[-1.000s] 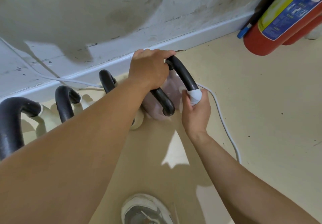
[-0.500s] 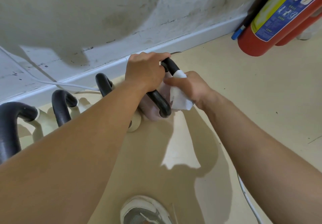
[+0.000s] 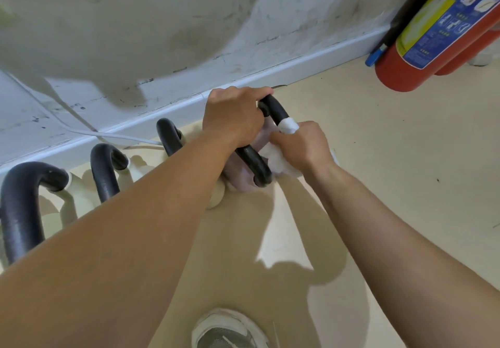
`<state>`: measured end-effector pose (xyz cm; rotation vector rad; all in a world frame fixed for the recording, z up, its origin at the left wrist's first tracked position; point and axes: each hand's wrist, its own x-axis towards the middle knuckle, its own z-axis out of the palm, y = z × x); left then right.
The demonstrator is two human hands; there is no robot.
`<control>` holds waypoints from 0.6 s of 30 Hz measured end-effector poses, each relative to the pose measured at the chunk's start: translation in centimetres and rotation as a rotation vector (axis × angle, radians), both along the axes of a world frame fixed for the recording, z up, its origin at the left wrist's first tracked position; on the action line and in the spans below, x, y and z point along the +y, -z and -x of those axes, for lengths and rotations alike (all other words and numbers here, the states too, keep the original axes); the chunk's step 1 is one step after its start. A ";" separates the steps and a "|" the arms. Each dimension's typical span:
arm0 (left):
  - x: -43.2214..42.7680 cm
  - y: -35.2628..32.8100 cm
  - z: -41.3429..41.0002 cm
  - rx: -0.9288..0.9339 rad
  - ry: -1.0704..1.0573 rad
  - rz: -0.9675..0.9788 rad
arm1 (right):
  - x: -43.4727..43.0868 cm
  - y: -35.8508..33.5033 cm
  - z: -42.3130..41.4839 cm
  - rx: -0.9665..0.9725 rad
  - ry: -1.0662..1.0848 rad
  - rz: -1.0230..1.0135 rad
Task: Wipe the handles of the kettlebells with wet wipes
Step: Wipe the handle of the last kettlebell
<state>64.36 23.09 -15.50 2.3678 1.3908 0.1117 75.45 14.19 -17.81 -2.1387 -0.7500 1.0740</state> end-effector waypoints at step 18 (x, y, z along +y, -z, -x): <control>-5.0 -2.0 -0.9 -0.520 -0.221 0.379 | 0.6 -3.6 -2.7 0.770 -0.034 -0.179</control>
